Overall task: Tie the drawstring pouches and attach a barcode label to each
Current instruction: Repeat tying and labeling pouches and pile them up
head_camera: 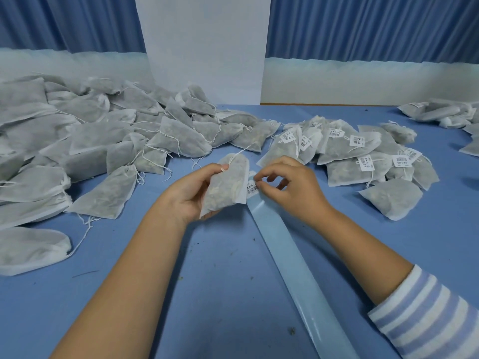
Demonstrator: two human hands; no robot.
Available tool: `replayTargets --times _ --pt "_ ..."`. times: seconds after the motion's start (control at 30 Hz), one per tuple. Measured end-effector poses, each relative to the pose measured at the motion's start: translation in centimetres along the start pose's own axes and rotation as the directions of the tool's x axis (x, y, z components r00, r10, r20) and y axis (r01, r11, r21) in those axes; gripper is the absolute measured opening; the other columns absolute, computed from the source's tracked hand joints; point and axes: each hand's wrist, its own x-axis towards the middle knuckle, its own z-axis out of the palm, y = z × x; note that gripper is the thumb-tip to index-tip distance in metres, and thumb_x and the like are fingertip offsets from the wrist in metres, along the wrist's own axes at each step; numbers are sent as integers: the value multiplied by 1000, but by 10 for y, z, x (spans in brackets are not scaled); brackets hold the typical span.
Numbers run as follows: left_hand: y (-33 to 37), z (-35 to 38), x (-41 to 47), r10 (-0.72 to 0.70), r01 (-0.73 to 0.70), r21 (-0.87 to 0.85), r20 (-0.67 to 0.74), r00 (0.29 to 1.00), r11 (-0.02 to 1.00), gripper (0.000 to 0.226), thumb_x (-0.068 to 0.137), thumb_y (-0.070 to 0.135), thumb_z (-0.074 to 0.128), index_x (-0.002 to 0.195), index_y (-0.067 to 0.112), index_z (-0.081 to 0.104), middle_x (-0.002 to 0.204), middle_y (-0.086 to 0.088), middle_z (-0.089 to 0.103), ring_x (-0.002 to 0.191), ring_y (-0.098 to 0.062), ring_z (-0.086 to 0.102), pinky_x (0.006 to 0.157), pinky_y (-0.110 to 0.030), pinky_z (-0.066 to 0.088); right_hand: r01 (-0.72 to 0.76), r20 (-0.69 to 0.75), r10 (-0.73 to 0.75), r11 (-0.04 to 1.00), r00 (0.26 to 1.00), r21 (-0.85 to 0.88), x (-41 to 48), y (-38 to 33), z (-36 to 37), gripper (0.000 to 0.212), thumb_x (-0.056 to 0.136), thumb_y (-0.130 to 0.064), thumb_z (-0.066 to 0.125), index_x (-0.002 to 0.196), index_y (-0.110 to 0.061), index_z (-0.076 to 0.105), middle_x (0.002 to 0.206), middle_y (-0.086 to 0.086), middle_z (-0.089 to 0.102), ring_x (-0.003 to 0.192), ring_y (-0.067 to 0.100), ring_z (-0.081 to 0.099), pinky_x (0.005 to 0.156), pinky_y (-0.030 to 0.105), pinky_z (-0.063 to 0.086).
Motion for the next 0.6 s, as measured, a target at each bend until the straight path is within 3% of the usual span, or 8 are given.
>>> replayTargets --times 0.1,0.23,0.37,0.43,0.53,0.6 --pt "1 1 -2 11 -10 -16 23 1000 1000 10 71 18 70 67 14 78 71 -3 73 56 -18 71 47 -26 54 -17 10 17 997 1000 75 0 -3 1 17 81 -6 74 83 -23 73 94 -5 60 87 3 57 68 15 48" --pt "4 -3 -2 16 -17 -40 -23 1000 999 8 83 16 68 88 11 73 78 -4 74 62 -20 73 49 -30 57 -83 -21 92 959 996 272 3 -9 -2 28 81 -1 71 74 -28 67 94 -4 62 84 -2 58 67 11 44" --pt "4 -6 -3 26 -26 -19 -34 999 999 21 86 16 67 106 11 70 93 -5 75 71 -21 74 53 -32 58 -207 -134 300 860 944 466 10 -6 -8 23 85 -4 69 75 -24 68 80 -13 66 73 0 60 73 24 52" --pt "4 -5 -3 36 -37 -4 -38 999 999 27 86 16 67 112 10 69 103 -6 74 77 -22 74 56 -33 59 -247 -168 408 781 898 574 13 -4 -12 20 86 -8 69 76 -25 68 74 -16 66 70 0 58 69 24 53" --pt "3 -3 -2 94 -90 67 -56 994 994 20 87 17 68 105 9 70 93 -5 76 75 -19 74 59 -32 59 -261 -177 441 759 880 597 14 -2 -14 18 87 -13 70 81 -30 70 76 -17 65 71 -1 58 66 19 51" --pt "2 -1 0 170 -151 187 -89 981 971 18 86 18 70 101 9 71 95 -8 75 80 -20 73 71 -32 59 -295 -112 419 780 901 552 13 -3 -11 21 88 -15 69 90 -36 71 74 -14 60 69 0 56 65 17 50"
